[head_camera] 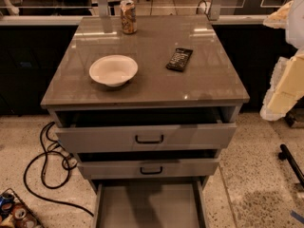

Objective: Close bottom drawer

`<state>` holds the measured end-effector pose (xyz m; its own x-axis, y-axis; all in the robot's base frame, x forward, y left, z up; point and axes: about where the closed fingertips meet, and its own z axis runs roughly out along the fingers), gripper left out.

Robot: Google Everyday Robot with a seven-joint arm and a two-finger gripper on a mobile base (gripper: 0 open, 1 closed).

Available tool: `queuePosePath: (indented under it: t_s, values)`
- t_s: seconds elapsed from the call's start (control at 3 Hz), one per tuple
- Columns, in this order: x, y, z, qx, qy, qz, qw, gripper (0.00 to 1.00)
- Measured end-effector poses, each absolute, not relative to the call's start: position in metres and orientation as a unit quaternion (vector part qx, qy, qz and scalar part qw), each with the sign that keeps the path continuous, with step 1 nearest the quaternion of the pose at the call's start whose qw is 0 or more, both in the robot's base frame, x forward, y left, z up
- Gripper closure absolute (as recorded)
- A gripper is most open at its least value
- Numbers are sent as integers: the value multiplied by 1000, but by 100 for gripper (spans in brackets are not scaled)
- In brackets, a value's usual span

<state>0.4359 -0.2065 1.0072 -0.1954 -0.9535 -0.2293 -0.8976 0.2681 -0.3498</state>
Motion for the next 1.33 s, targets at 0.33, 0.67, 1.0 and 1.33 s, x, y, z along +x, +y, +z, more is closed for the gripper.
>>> queuePosePath:
  t_s: [0.33, 0.67, 1.0, 1.33]
  values:
    - [436, -207, 1007, -602, 769, -70, 203, 0]
    - [441, -208, 983, -617, 758, -80, 195, 0]
    - [438, -210, 942, -638, 740, -90, 194, 0]
    - [430, -213, 888, -647, 730, -94, 198, 0]
